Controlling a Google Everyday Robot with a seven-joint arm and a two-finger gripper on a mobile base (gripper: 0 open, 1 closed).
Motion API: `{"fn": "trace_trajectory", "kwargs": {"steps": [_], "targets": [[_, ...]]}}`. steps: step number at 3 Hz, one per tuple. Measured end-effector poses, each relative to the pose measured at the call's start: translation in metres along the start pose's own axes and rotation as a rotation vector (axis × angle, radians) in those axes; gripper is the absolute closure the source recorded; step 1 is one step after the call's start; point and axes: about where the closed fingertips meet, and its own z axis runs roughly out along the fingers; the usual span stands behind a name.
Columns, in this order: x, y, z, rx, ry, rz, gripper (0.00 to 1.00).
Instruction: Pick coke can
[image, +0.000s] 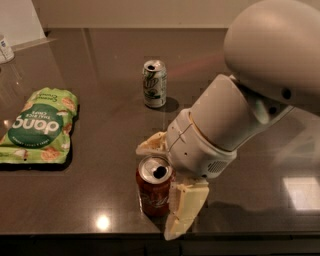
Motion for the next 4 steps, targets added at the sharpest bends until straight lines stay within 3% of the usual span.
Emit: {"fn": "trace_trajectory", "kwargs": {"steps": [2, 3, 4], "targets": [[-0.005, -0.01, -0.016, 0.018, -0.03, 0.051, 0.65], [-0.013, -0.02, -0.043, 0.034, -0.031, 0.082, 0.88], [-0.026, -0.033, -0.083, 0.056, -0.018, 0.109, 1.0]]}}
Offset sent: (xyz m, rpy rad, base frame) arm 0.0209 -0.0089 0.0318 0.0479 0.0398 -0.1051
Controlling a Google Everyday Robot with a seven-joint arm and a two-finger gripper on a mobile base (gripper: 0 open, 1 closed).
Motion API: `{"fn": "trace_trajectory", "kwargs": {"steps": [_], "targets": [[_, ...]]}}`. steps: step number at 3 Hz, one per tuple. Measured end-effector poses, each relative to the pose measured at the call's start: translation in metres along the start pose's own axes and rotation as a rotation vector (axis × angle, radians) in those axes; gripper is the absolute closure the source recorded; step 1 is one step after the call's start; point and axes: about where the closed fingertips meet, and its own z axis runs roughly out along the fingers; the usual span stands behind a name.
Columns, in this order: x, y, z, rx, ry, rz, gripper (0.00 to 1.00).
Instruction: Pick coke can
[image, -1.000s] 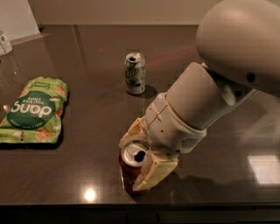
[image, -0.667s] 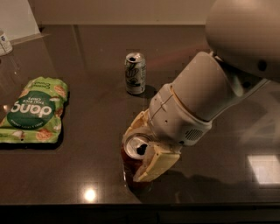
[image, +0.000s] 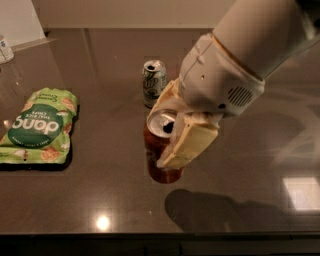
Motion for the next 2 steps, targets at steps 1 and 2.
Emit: {"fn": "trace_trajectory", "kwargs": {"steps": [1, 2], "targets": [[-0.02, -0.012, -0.042, 0.035, -0.003, 0.004, 1.0], [-0.034, -0.013, -0.055, 0.075, -0.011, -0.016, 1.0]]}}
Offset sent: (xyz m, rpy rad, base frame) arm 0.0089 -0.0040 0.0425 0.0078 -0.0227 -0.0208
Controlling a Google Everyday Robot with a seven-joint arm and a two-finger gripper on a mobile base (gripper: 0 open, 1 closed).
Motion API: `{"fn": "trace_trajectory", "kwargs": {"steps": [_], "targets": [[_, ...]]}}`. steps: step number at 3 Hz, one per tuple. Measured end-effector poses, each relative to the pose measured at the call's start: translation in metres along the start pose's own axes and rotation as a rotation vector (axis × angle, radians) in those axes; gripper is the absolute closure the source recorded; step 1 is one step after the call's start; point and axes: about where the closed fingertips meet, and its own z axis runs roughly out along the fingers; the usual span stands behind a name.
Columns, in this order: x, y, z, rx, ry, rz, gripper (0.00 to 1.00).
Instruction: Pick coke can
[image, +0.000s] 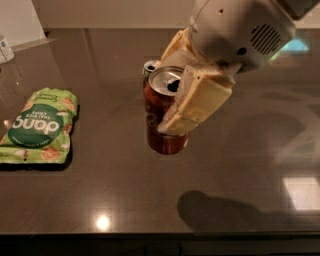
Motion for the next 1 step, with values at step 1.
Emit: {"fn": "trace_trajectory", "kwargs": {"steps": [1], "targets": [[-0.0064, 0.0005, -0.0035, 0.02, -0.001, -0.01, 1.0]]}}
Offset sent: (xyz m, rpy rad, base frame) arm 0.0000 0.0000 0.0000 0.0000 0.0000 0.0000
